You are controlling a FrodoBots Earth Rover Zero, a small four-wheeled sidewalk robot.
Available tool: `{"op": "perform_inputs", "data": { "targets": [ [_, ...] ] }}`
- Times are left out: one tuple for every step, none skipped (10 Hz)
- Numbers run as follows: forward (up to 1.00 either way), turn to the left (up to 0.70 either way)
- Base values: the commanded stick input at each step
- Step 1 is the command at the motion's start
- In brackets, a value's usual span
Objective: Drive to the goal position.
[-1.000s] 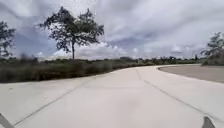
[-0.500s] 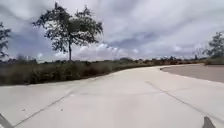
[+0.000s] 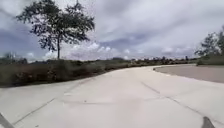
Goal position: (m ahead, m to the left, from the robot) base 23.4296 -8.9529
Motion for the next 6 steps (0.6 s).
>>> {"op": "perform_inputs", "data": {
  "targets": [
    [0.85, 0.00],
    [0.85, 0.00],
    [0.85, 0.00],
    [0.85, 0.00],
    [0.85, 0.00],
    [0.85, 0.00]
  ]
}}
